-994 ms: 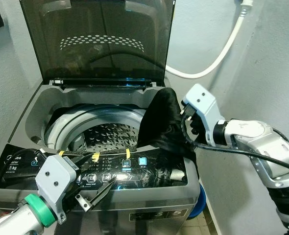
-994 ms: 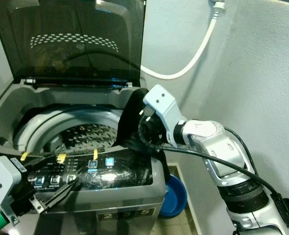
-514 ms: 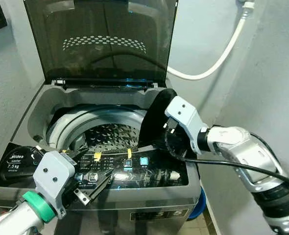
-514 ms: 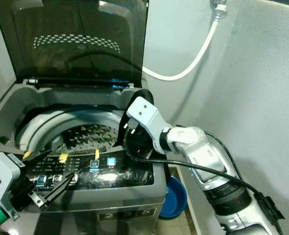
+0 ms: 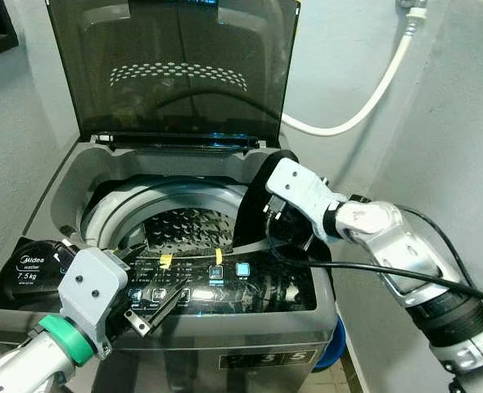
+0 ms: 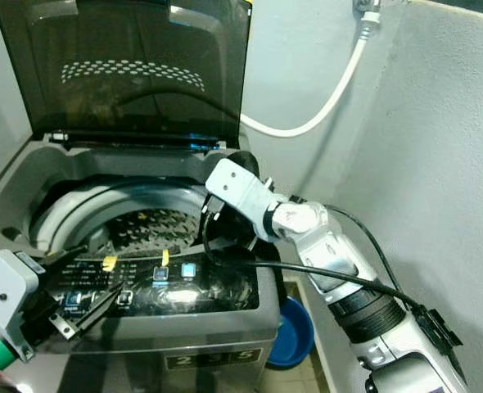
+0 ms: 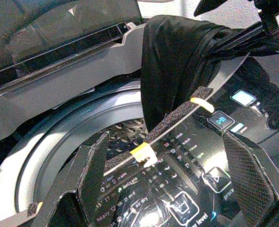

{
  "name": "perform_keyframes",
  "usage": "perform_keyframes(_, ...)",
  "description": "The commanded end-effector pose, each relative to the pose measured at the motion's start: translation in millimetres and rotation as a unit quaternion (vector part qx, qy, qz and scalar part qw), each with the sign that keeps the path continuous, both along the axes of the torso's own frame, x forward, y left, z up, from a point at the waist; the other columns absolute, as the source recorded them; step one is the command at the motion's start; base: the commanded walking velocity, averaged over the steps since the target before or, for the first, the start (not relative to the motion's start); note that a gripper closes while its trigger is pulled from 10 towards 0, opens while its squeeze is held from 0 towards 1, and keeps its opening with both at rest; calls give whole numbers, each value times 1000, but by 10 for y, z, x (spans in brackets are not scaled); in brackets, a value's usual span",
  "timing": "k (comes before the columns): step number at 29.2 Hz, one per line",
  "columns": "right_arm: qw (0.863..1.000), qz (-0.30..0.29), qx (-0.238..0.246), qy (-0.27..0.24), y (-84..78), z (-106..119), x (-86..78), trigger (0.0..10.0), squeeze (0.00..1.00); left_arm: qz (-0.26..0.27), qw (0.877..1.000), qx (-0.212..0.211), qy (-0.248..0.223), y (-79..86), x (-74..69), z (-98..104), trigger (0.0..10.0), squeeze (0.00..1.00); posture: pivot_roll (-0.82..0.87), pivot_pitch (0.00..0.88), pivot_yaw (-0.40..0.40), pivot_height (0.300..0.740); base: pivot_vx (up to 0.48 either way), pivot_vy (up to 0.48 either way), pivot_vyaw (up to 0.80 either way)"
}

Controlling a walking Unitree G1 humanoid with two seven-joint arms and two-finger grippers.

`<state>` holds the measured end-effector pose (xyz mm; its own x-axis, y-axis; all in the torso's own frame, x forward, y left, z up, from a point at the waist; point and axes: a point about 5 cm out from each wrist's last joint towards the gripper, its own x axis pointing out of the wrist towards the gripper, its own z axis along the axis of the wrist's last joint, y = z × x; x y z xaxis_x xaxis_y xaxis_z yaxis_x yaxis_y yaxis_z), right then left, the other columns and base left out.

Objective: Clothes washing

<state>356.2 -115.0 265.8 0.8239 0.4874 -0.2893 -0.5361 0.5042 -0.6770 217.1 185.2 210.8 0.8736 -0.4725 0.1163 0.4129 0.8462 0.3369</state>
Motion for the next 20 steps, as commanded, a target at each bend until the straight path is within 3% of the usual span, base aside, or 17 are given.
perform_keyframes(1, 1000, -19, -14, 12, -52, -80, 36, 10000, 0, 2, 1000, 3, 11, -1, 13, -40, 10000, 0, 122, 61, 19, 740, 0, 0, 0)
perform_keyframes(16, 998, -38, -41, -28, -54, -25, 150, 10000, 0, 6, 1000, 6, 12, 0, 22, -46, 10000, 0, 122, 66, 19, 740, 0, 0, 0)
perform_keyframes(17, 998, -41, -41, -33, -43, -9, 176, 431, 0, 6, 1000, 7, 12, -1, 26, -47, 10000, 0, 124, 67, 19, 740, 0, 0, 0)
perform_keyframes(20, 998, -41, -35, -34, -15, 5, 208, 0, 0, 6, 1000, 8, 12, -6, 31, -46, 10000, 0, 124, 67, 18, 740, 0, 0, 0)
